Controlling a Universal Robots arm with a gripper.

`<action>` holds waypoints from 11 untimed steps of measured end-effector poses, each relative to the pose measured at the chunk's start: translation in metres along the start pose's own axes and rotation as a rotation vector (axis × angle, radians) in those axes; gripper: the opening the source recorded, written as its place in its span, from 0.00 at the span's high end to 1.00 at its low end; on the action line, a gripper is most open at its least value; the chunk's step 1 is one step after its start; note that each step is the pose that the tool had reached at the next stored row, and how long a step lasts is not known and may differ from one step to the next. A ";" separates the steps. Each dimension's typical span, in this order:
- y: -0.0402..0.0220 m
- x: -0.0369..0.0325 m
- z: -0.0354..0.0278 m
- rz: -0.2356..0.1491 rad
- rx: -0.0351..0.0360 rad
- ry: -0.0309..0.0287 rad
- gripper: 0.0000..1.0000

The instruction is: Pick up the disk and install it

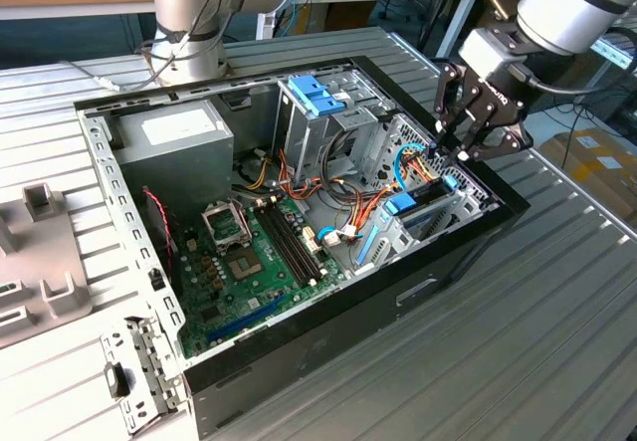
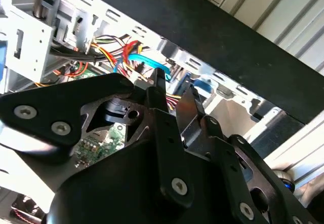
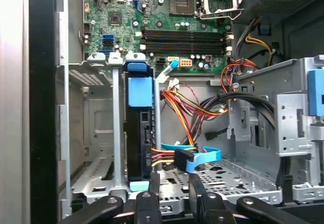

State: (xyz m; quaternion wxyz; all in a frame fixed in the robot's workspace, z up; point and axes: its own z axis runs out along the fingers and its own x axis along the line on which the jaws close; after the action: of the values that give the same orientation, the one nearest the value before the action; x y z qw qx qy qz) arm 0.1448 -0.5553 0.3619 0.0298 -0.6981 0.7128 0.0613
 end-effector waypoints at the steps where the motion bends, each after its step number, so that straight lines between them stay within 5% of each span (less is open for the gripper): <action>1: 0.0004 -0.0015 -0.0022 0.000 0.0006 0.0002 0.64; 5: 0.0020 -0.0054 -0.0118 0.000 0.0023 -0.0001 0.64; 11: 0.0135 -0.0054 -0.0122 0.000 0.0029 -0.0002 0.64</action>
State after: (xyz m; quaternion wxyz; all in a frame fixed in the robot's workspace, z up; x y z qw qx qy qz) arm 0.1320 -0.5514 0.3752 0.0309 -0.6982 0.7127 0.0603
